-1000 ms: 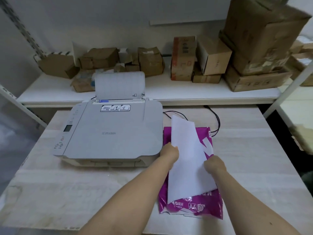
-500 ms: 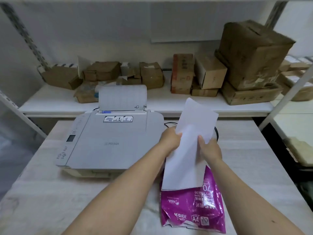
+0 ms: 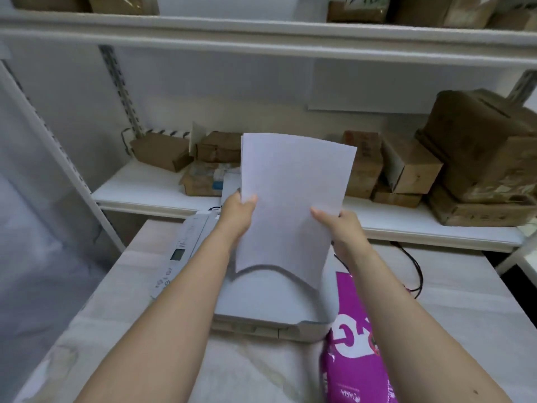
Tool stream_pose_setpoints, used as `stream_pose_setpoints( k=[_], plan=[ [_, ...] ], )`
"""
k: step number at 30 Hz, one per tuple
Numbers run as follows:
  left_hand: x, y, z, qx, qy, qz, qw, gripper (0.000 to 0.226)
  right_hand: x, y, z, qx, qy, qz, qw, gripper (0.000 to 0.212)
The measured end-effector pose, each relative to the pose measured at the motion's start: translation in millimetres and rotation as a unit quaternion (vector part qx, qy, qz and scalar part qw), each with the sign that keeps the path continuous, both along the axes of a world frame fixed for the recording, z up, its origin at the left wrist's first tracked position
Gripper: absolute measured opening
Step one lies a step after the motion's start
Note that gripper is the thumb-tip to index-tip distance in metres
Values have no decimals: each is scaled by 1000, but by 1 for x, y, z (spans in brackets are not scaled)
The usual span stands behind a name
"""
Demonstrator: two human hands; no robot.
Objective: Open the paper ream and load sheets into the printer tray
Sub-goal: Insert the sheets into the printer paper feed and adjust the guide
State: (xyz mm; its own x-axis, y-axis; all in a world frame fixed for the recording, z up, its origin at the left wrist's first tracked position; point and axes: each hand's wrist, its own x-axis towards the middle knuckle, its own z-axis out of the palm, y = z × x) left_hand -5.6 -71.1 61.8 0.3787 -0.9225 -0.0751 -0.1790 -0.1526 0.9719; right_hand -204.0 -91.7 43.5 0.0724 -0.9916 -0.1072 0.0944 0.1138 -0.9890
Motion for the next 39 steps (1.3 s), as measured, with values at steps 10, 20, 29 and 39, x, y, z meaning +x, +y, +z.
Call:
stream_pose_setpoints(
  k=[10, 20, 29, 39],
  plan=[
    [102, 3, -2, -7, 95, -37, 995, 27, 81, -4, -5, -33, 16, 58, 998, 17],
    [119, 6, -28, 54, 150, -104, 982, 15, 84, -2, -11, -1, 32, 62, 998, 21],
    [118, 15, -33, 65, 83, -147, 983, 20, 75, 9, -28, 4, 30, 75, 997, 22],
    [124, 8, -31, 75, 133, -103, 983, 32, 78, 0, -18, 7, 44, 117, 992, 19]
  ],
)
